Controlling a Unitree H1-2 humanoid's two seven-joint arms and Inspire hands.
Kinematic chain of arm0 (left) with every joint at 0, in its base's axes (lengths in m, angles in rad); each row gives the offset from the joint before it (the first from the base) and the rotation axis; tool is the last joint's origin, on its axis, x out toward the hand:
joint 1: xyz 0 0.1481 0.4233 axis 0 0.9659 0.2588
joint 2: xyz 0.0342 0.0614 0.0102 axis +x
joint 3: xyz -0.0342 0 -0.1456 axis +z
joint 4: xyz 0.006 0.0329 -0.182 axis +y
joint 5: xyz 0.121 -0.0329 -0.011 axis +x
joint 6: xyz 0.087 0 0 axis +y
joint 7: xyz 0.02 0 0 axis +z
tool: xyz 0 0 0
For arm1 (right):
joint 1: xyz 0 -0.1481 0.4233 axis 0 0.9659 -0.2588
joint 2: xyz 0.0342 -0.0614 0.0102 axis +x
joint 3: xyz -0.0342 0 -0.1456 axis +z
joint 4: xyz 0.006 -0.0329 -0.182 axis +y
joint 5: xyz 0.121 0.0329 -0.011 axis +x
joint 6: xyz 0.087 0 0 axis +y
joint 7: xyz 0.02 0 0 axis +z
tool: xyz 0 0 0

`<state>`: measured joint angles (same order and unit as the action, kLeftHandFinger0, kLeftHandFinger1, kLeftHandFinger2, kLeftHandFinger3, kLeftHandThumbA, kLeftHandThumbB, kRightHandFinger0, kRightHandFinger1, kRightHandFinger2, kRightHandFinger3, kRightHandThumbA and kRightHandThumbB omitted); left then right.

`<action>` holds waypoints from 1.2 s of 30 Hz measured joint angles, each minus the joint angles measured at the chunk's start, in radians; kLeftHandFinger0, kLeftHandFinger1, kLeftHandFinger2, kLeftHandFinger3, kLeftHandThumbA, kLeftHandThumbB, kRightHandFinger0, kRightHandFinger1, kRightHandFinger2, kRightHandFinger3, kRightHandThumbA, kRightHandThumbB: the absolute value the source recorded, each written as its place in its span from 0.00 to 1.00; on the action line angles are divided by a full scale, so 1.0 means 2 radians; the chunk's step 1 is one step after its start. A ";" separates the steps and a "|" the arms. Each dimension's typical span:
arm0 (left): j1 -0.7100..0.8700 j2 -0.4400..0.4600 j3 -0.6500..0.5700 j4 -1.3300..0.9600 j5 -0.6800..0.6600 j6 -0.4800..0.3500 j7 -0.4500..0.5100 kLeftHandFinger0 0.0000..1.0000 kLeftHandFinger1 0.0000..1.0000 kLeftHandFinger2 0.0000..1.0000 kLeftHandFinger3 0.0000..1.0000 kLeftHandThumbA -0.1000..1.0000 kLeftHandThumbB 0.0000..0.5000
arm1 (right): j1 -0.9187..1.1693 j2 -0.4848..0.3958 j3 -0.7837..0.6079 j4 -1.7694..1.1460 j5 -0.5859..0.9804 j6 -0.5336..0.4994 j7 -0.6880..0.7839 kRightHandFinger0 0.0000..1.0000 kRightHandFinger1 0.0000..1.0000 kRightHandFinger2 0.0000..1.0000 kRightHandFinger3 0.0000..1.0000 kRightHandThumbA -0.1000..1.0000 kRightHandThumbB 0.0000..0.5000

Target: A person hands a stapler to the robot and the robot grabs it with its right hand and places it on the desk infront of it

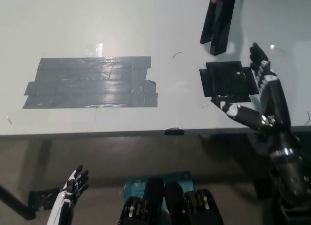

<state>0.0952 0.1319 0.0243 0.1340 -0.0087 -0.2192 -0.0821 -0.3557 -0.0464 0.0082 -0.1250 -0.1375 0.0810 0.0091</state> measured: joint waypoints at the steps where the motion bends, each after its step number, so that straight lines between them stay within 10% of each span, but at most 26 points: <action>1: 0.000 0.001 0.000 0.000 0.000 0.000 0.000 1.00 1.00 1.00 1.00 1.00 1.00 | -0.009 -0.002 0.000 0.015 -0.002 0.001 0.000 1.00 1.00 1.00 1.00 1.00 0.57; 11: -0.004 0.002 0.001 0.000 0.000 0.000 0.000 1.00 1.00 1.00 1.00 1.00 1.00 | -0.065 -0.002 -0.009 0.130 0.004 0.004 -0.005 1.00 1.00 1.00 1.00 1.00 0.63; 17: -0.005 0.002 0.000 -0.001 0.000 0.000 0.000 1.00 1.00 1.00 1.00 1.00 1.00 | -0.096 -0.002 -0.034 0.171 0.028 0.003 -0.005 1.00 1.00 1.00 1.00 1.00 0.43; 23: -0.006 0.002 0.000 -0.001 0.000 0.000 0.000 1.00 1.00 1.00 1.00 1.00 1.00 | -0.131 0.000 -0.057 0.177 0.063 0.003 -0.002 1.00 1.00 1.00 1.00 1.00 0.71; 36: -0.006 0.002 0.000 -0.004 0.000 0.000 0.000 1.00 1.00 1.00 1.00 1.00 1.00 | -0.159 0.002 -0.045 0.184 0.064 0.008 -0.008 1.00 1.00 1.00 1.00 1.00 0.84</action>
<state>0.0832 0.1359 0.0251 0.1265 -0.0089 -0.2190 -0.0823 -0.6735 -0.0422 -0.0819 0.2428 -0.0088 0.0971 -0.0075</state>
